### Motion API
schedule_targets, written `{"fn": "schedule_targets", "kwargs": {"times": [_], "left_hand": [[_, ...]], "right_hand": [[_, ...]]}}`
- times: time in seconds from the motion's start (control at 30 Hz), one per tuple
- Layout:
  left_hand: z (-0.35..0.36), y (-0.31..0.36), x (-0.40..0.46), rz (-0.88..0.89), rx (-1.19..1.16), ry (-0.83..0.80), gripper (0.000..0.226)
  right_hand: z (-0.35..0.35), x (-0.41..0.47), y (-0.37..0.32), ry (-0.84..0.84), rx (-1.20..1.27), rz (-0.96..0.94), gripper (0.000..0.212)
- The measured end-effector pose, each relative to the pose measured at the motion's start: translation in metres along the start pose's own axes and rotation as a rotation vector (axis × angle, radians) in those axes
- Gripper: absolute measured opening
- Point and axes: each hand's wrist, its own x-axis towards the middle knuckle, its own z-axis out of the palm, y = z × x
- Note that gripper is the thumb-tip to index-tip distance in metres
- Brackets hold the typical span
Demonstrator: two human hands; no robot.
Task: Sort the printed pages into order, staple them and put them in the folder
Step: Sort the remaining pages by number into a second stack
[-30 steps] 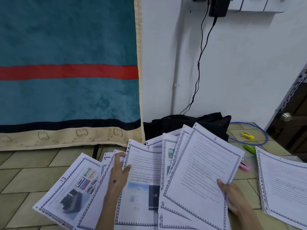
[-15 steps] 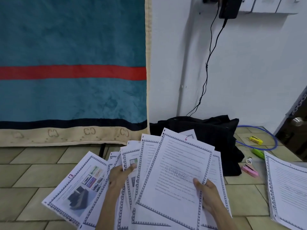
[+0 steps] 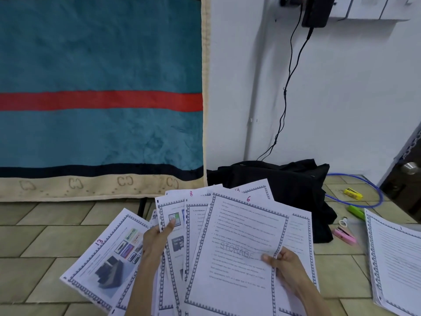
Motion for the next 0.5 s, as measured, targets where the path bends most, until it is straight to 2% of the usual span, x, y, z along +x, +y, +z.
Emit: {"fn": "schedule_targets", "kwargs": {"times": [0.07, 0.17, 0.23, 0.37, 0.43, 0.5], "left_hand": [[0.002, 0.001, -0.004, 0.020, 0.012, -0.027, 0.007], [0.006, -0.001, -0.005, 0.052, 0.091, -0.039, 0.022], [0.008, -0.002, -0.007, 0.070, 0.114, -0.031, 0.028], [0.007, -0.004, -0.008, 0.110, 0.063, 0.023, 0.029], [0.005, -0.004, -0.008, 0.108, 0.010, 0.030, 0.030], [0.003, -0.006, -0.007, 0.093, -0.029, 0.016, 0.033]], "right_hand": [[0.000, 0.000, 0.000, -0.005, -0.026, 0.021, 0.034], [0.002, -0.004, -0.002, -0.008, -0.043, 0.026, 0.025], [0.002, -0.004, -0.002, -0.024, -0.015, 0.015, 0.029], [-0.007, 0.004, 0.004, 0.008, 0.110, -0.016, 0.088], [-0.008, 0.006, 0.007, 0.002, 0.063, -0.010, 0.108], [-0.007, 0.008, 0.009, -0.015, -0.022, -0.005, 0.116]]}}
